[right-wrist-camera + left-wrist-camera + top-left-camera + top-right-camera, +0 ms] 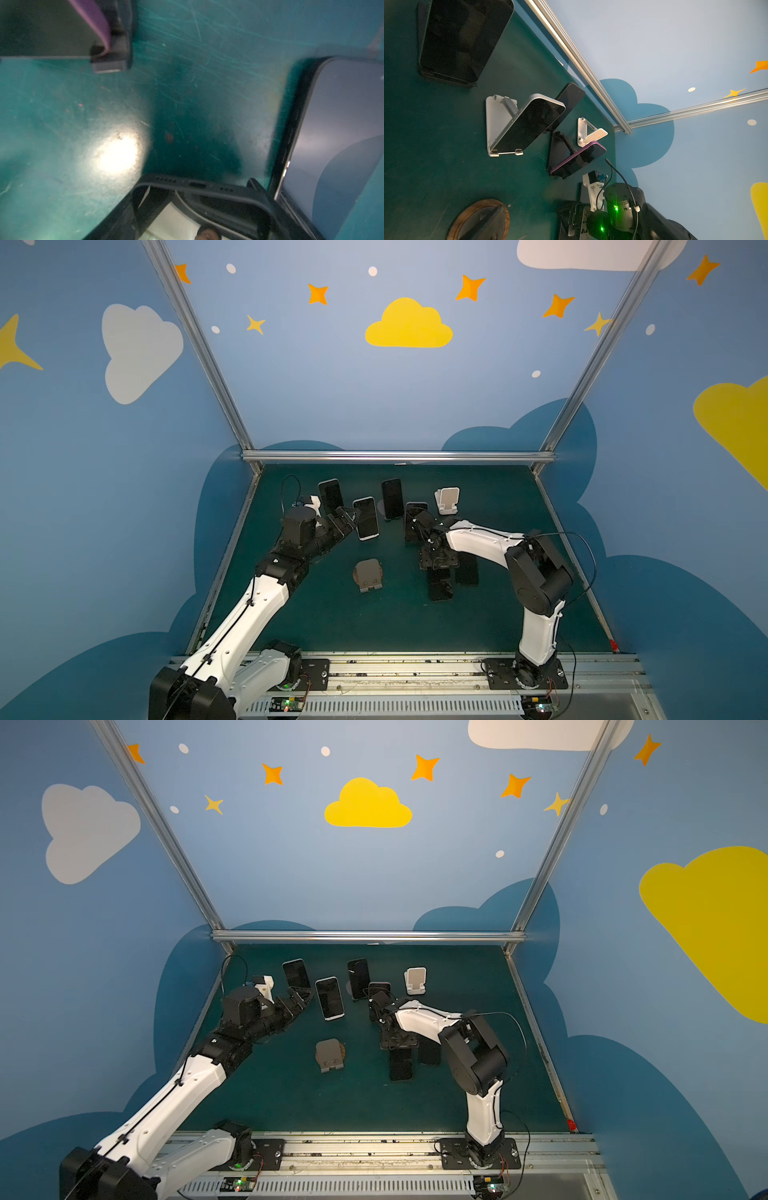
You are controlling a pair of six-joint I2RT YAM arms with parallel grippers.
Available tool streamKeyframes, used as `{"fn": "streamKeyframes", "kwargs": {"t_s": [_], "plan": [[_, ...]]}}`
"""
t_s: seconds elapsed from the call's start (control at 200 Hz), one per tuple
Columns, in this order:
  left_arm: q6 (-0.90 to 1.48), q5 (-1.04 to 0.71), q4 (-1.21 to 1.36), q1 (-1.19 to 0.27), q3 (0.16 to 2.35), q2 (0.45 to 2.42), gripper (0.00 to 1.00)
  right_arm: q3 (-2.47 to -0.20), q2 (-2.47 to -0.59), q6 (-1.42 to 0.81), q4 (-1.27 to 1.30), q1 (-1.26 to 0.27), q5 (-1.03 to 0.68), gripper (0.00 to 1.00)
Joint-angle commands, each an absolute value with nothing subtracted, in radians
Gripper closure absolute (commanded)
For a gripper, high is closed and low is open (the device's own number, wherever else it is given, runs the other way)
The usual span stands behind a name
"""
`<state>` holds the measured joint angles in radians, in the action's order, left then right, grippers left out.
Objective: Remove the phone from the phone stand
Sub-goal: 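Lay the held dark phone flat on the table beside the other flat phone, then open the right gripper to release the dark phone on the table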
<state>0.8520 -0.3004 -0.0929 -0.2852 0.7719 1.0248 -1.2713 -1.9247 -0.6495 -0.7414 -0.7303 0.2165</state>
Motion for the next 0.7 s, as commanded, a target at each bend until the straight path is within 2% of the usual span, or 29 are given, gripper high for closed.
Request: {"fn": "streamKeyframes", "kwargs": {"t_s": [0.0,0.696], "plan": [[0.836,-0.279,-0.086,-0.293,0.770,1.005,0.00,-1.208,-2.027,-0.671,-0.688,-0.739,0.212,0.24],[0.825,-0.266,-0.091,-0.307,0.770,1.007,0.00,-1.158,-1.994,-0.689,-0.681,-0.737,0.237,0.22]]}}
